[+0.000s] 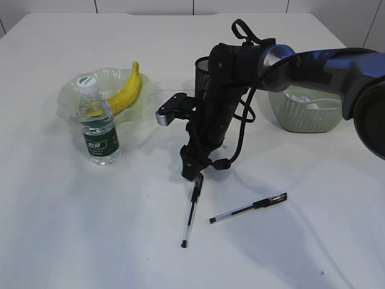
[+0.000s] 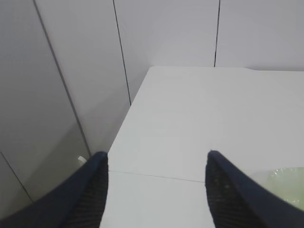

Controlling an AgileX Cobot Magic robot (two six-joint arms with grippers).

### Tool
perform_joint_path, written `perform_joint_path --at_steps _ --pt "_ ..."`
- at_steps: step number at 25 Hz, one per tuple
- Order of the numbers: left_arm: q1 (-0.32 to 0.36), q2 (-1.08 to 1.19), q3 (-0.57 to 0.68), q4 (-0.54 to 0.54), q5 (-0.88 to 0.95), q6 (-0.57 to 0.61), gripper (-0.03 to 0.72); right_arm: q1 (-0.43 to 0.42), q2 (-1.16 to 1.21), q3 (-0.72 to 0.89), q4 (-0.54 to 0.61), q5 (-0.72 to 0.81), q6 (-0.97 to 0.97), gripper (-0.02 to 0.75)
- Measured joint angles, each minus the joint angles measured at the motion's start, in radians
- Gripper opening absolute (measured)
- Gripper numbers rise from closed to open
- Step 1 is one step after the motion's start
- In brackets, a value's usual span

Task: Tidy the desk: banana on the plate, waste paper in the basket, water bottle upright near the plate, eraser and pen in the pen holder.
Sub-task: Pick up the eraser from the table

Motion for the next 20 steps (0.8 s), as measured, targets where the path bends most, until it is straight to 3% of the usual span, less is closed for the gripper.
perform_joint_path --at_steps 10,20 --pt "0.000 0.000 0.000 0.000 -0.004 0.000 0.450 0.000 0.000 -0.002 -0.041 0.026 -0.002 0.496" --pt "0.000 0.000 0.000 0.000 -0.004 0.000 0.450 0.000 0.000 -0.002 0.034 0.029 -0.002 0.496"
